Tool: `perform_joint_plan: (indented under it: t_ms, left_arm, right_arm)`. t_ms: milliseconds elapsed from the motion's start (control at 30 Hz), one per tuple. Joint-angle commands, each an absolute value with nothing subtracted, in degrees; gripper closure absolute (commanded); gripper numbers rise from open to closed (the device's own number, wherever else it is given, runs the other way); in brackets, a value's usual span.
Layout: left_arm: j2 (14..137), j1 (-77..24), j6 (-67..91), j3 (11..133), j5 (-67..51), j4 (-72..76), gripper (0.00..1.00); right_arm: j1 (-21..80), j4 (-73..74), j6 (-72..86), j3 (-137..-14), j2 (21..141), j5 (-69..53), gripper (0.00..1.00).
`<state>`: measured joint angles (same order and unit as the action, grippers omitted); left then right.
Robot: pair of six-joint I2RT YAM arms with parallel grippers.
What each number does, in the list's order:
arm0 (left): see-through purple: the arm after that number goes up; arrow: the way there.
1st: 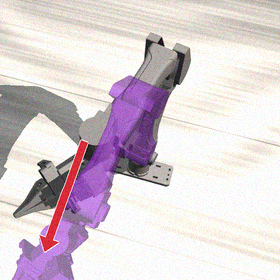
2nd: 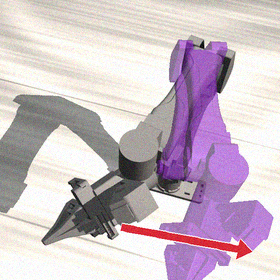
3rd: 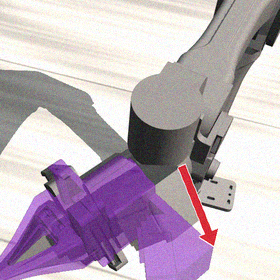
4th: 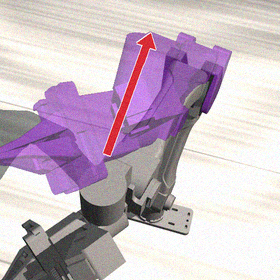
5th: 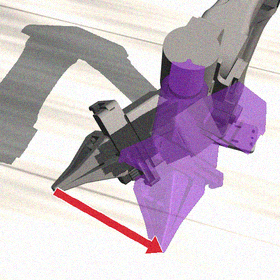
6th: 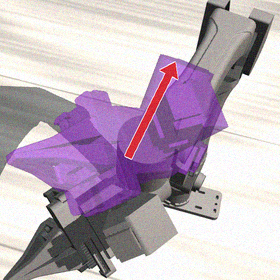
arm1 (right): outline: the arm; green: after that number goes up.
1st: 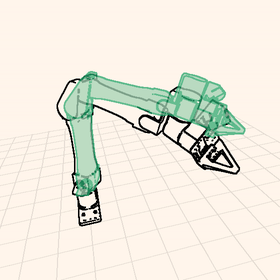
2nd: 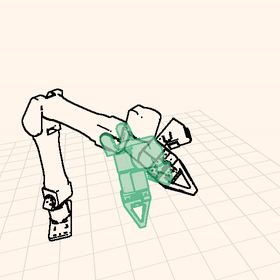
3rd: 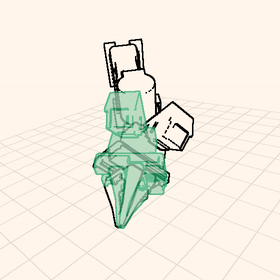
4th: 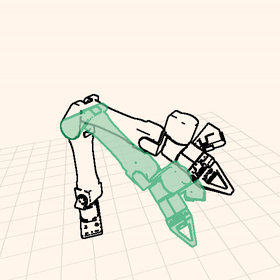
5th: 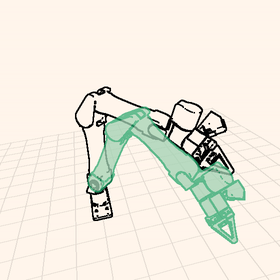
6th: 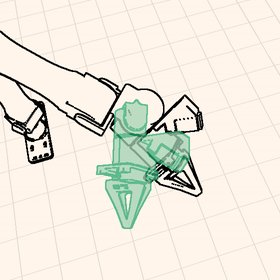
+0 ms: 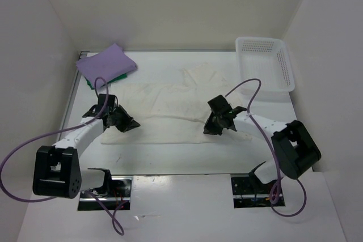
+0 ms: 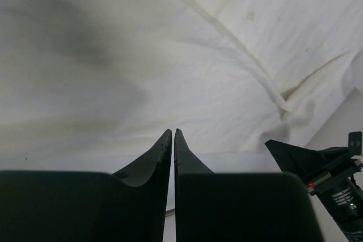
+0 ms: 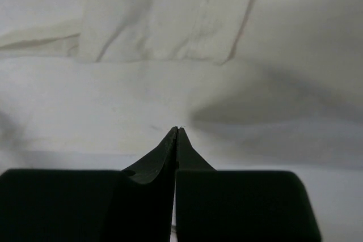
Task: Fold and stack the t-shirts
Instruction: Fold the flattened tshirt in 1/3 of the way
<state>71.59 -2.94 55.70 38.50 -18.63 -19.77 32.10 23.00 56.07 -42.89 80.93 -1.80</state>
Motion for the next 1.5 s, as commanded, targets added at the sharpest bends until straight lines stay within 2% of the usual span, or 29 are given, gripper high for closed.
perform_joint_plan:
  t_ms: [0, 200, 333, 467, 633, 833, 900, 1000, 1167, 1233, 1267, 1300, 1367, 1467]
  left_arm:
    - [73.03, -4.65, 55.2, 37.0, -14.5, -14.51, 0.89]
    - [77.08, -5.45, 55.2, 30.42, -17.05, -12.57, 0.88]
    - [75.33, -5.45, 52.83, 28.39, -16.44, -16.78, 0.87]
    - [70.33, -8.79, 56.14, 25.32, -18.88, -20.12, 0.84]
    - [68.38, -11.07, 58.01, 23.12, -22.23, -26.08, 0.84]
    - [68.38, -10.55, 55.3, 29.07, -23.47, -31.81, 0.9]
    - [69.25, -10.55, 54.15, 36.62, -21.9, -32.43, 0.9]
    - [71.45, -9.32, 52.47, 46.45, -20.21, -30.77, 0.92]
    - [75.93, -7.47, 49.23, 53.34, -19.08, -19.62, 0.93]
    - [78.21, -6.95, 48.52, 54.92, -17.41, -17.24, 0.93]
    - [79.01, -6.94, 47.56, 56.76, -16.79, -16.62, 0.9]
    - [79.8, -6.42, 45.81, 57.65, -15.92, -16.61, 0.89]
    - [81.04, -5.1, 44.92, 58.45, -14.42, -16.09, 0.87]
    - [82.26, -2.91, 44.38, 58.45, -12.4, -14.59, 0.84]
  right_arm:
    - [32.08, 17.32, 54.94, -45.43, 84.54, 2.72, 1.0]
    - [32.08, 17.84, 57.91, -43.53, 89.12, 2.72, 1.0]
    - [34.01, 18.89, 62.92, -36.31, 83.16, 0.27, 1.0]
    - [34.54, 21.78, 67.14, -29.02, 75.34, -1.41, 1.0]
    - [34.54, 26.62, 72.41, -19.96, 59.18, -5.88, 1.0]
    - [34.54, 32.7, 75.15, -17.75, 43.79, -8.88, 1.0]
    - [32.63, 32.7, 73.67, -21.17, 43.77, -8.0, 1.0]
    - [28.49, 32.7, 66.48, -27.39, 50.69, -8.0, 1.0]
    - [24.53, 26.92, 60.48, -38.39, 60.89, -3.96, 1.0]
    - [22.6, 25.41, 57.76, -40.42, 67.74, -4.3, 0.9]
    - [21.98, 24.79, 56.96, -42.34, 69.68, -4.31, 0.78]
    - [21.97, 24.79, 56.95, -43.06, 72.39, -3.26, 0.73]
    - [21.97, 24.26, 56.16, -43.68, 73.12, -2.56, 0.67]
    - [21.45, 23.64, 56.16, -43.07, 75.14, -2.02, 0.66]
